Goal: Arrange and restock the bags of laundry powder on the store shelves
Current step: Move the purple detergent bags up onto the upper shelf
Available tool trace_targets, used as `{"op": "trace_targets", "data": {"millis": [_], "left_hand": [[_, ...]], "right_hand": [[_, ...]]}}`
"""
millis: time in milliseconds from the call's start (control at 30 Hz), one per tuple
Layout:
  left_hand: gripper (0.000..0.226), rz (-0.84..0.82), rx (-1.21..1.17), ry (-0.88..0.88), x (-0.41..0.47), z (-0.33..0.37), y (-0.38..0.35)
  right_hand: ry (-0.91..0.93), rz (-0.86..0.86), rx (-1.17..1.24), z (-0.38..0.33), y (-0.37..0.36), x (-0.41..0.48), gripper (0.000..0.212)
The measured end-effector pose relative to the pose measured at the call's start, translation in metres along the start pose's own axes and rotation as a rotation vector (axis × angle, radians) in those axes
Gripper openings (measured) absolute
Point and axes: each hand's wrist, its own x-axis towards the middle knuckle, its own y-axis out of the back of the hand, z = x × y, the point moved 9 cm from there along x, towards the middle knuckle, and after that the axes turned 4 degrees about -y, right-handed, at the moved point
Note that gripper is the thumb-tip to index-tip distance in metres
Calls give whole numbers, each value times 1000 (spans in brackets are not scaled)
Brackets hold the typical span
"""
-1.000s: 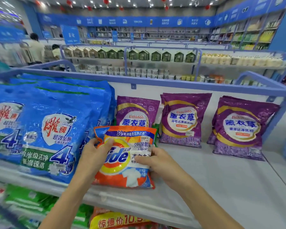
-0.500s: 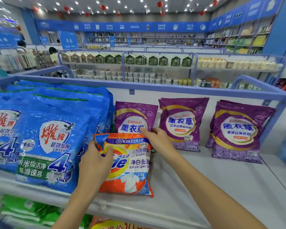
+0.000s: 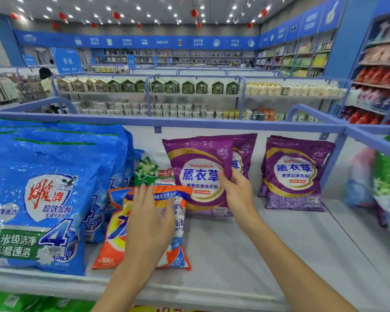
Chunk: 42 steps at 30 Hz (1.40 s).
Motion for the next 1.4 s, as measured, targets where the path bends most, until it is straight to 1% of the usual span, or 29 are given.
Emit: {"op": "trace_targets", "data": {"millis": [133,233,300,367,400,500,567,600,700,767,833,900,933,1000,1100,1167,1233,1267,1300,1367,1400], "left_hand": [[74,-126,-185,-73,-6,38,-34],[71,-170,-183,-167,-7,66,-55],[63,-230,-218,-226,-6,81,-71],[59,-317,-312,-175,-3,85,-90],[55,-337,-375,-114,0,83,-98],[30,-287,-604,77,20,74,-113],[12,-245,-763,184,37,68,-119],[6,-219,-806,213,46,66,-119],[12,-107,-818,257,68,60,-115],[12,-42,-846,300,77,54,-115],[12,-11,-894,319,81,51,-117],[15,-14,-923,331,81,48,-119],[18,-31,-919,331,80,47,-121],[24,-101,-891,321,75,47,-120],[41,-294,-811,334,65,45,-119],[56,-432,-616,284,55,44,-119],[69,-511,-396,197,41,46,-121],[71,-495,-309,158,34,49,-122],[73,-431,-249,116,30,51,-120],[74,-272,-221,-1,26,58,-116],[74,-220,-244,-48,25,61,-115]], "right_hand": [[-44,114,61,5,56,-14,14],[-100,181,108,17,86,-24,18],[-124,195,127,21,96,-27,19],[-141,198,157,23,100,-24,18],[-148,203,174,24,100,-20,18],[-169,223,207,26,98,-2,15],[-159,198,193,23,92,14,18],[-146,177,184,20,89,23,20],[-146,137,145,17,82,45,19],[-158,116,165,19,75,53,19],[-169,100,195,24,69,58,19],[-186,93,172,29,68,57,20],[-197,83,131,30,70,55,23],[-213,41,12,29,76,46,37],[-228,-69,-287,31,86,27,56],[-278,-150,-522,43,90,17,64],[-260,-127,-711,51,92,15,63],[-236,-85,-737,52,94,15,60],[-215,-43,-731,52,96,15,56],[-169,21,-719,50,97,12,50],[-145,43,-720,48,98,11,49]]}}
